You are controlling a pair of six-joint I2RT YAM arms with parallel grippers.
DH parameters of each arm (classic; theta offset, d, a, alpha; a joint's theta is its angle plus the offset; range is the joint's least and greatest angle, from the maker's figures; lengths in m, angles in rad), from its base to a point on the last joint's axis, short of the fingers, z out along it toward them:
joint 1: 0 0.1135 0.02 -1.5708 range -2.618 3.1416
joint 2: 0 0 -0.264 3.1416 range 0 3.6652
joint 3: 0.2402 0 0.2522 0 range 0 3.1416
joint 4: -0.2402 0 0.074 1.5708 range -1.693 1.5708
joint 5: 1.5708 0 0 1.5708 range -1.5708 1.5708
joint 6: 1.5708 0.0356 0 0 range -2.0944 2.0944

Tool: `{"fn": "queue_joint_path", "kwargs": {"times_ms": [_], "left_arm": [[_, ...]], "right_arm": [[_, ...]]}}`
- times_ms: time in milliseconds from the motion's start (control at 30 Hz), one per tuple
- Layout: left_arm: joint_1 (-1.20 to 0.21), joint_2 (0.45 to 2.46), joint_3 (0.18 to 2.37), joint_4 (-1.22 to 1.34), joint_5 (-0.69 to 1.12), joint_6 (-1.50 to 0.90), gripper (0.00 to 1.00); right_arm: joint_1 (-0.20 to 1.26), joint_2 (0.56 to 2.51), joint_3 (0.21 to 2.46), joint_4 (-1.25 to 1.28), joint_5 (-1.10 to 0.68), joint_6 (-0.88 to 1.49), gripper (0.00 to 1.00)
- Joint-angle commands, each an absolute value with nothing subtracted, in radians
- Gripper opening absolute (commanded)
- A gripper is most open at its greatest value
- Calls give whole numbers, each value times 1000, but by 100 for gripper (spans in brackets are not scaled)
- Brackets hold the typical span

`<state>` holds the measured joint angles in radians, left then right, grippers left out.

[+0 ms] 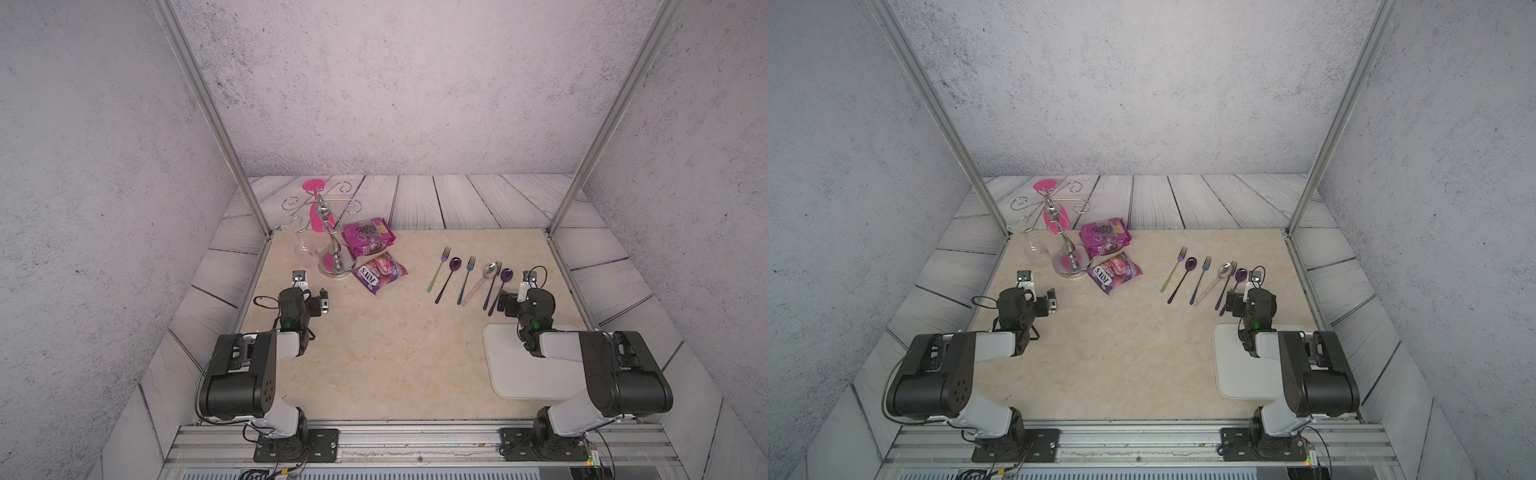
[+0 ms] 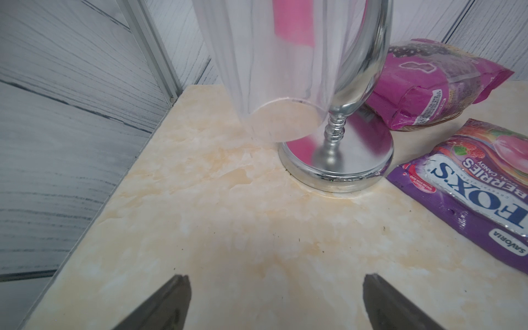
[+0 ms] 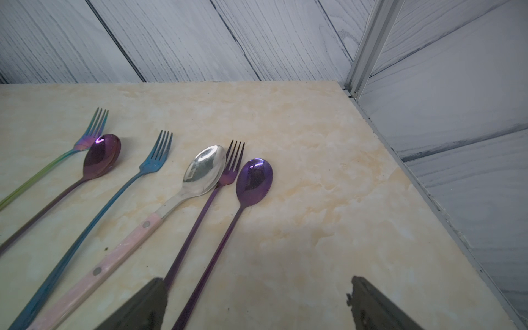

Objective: Set the spoon and fork side by side
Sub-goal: Move the tray to the center of the board.

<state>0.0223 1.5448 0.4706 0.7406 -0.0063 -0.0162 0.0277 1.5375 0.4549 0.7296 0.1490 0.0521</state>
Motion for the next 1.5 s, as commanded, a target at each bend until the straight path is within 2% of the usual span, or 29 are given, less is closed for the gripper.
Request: {"fn": "queue_joint_path", "kwargs": {"times_ms": [0, 33, 100, 200, 333, 533, 567, 633, 733, 1067, 1267, 1400, 1467], "left_arm": [[23, 1524, 474, 772, -21, -34, 99], [23, 1490, 498, 710, -64, -49, 100], [24, 1393, 621, 387, -193, -124, 100], [28, 1334, 848, -26, -381, -353, 100], [40, 1319, 1056, -369, -323, -558, 100], [53, 1245, 1104, -511, 89, -569, 99], [54, 1234, 1103, -529, 184, -555, 99], [52, 1212, 1089, -555, 320, -561, 99], [50, 1176, 1054, -595, 495, -551, 99], [34, 961, 842, -751, 537, -462, 99], [34, 953, 833, -753, 531, -442, 99], [33, 957, 838, -746, 547, -445, 100], [34, 956, 836, -747, 546, -439, 99]], "right_arm": [[29, 1529, 457, 726, 143, 59, 99], [29, 1532, 461, 738, 157, 61, 99], [30, 1491, 462, 723, 220, 80, 99], [31, 1363, 549, 416, 301, 149, 99], [31, 1242, 722, -42, 327, 299, 99], [55, 1143, 829, -499, 155, 508, 88], [72, 1140, 831, -566, 141, 526, 89], [128, 1145, 825, -661, 131, 519, 99], [227, 1157, 794, -723, 108, 496, 99], [359, 1161, 677, -726, 68, 569, 96], [483, 1327, 727, -757, 95, 548, 96], [520, 1387, 726, -714, 75, 551, 92], [522, 1377, 708, -684, 77, 558, 84]]}}
